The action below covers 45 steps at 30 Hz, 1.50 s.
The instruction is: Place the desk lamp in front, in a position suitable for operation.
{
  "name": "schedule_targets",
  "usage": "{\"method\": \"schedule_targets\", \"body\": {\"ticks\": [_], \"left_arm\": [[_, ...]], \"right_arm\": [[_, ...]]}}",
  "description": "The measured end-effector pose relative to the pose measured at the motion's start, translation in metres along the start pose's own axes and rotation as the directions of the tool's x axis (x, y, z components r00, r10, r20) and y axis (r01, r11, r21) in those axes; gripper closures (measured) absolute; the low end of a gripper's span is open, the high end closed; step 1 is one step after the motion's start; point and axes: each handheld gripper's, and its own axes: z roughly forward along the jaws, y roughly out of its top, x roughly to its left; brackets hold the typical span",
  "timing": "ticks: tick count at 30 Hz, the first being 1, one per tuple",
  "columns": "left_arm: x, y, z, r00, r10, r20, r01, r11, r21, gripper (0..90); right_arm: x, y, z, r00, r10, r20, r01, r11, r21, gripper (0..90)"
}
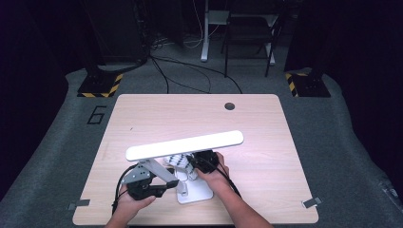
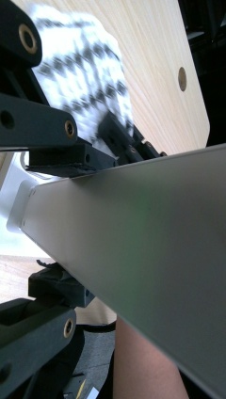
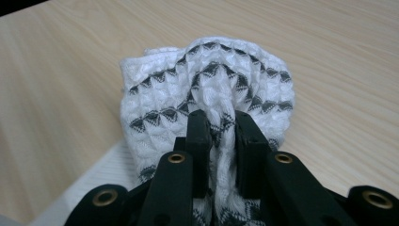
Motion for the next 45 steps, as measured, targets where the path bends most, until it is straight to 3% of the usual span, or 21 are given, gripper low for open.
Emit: {"method": "schedule_targets", "body": {"ticks": [4, 7, 13, 26, 31, 35, 39, 43, 45], "left_arm": [[0.0, 0.0, 0.0, 1.0, -0.002, 0.001, 0.002, 1.0, 0.0, 53.0], [0.0, 0.0, 0.0, 1.0, -0.002, 0.001, 0.002, 1.0, 0.0, 53.0], [0.0, 0.0, 0.0, 1.0, -0.001, 0.001, 0.001, 1.0, 0.001, 53.1], [0.0, 0.0, 0.0, 1.0, -0.002, -0.004, 0.002, 1.0, 0.002, 53.1], [-0.001, 0.0, 0.0, 1.0, -0.003, -0.007, 0.003, 1.0, 0.004, 53.1], [-0.001, 0.0, 0.0, 1.0, -0.004, -0.008, 0.004, 1.0, 0.004, 53.1], [-0.001, 0.0, 0.0, 1.0, -0.002, -0.008, 0.002, 1.0, 0.006, 53.2], [-0.001, 0.0, 0.0, 0.9999, -0.007, -0.007, 0.007, 1.0, 0.004, 53.2], [-0.001, 0.0, 0.0, 1.0, -0.003, -0.007, 0.003, 1.0, 0.004, 53.1]], "right_arm": [[0.014, 0.002, 0.008, 0.9982, -0.038, -0.045, 0.039, 0.999, 0.018, 71.9], [0.021, 0.001, 0.016, 0.9974, -0.037, -0.062, 0.039, 0.999, 0.028, 67.7], [0.026, 0.0, 0.024, 0.9968, -0.058, -0.055, 0.06, 0.997, 0.041, 74.7], [0.012, 0.001, 0.024, 0.9989, -0.048, -0.003, 0.048, 0.998, 0.051, 77.5], [0.003, 0.001, 0.024, 0.9997, -0.019, 0.014, 0.018, 0.998, 0.053, 77.6], [-0.003, 0.001, 0.025, 0.9987, -0.004, 0.051, -0.001, 0.996, 0.089, 78.0], [-0.011, 0.002, 0.026, 0.997, 0.032, 0.071, -0.038, 0.996, 0.081, 78.1], [-0.016, 0.006, 0.031, 0.997, 0.001, 0.078, -0.008, 0.996, 0.091, 78.1], [-0.014, 0.008, 0.034, 0.9957, 0.019, 0.09, -0.028, 0.995, 0.093, 78.1]]}}
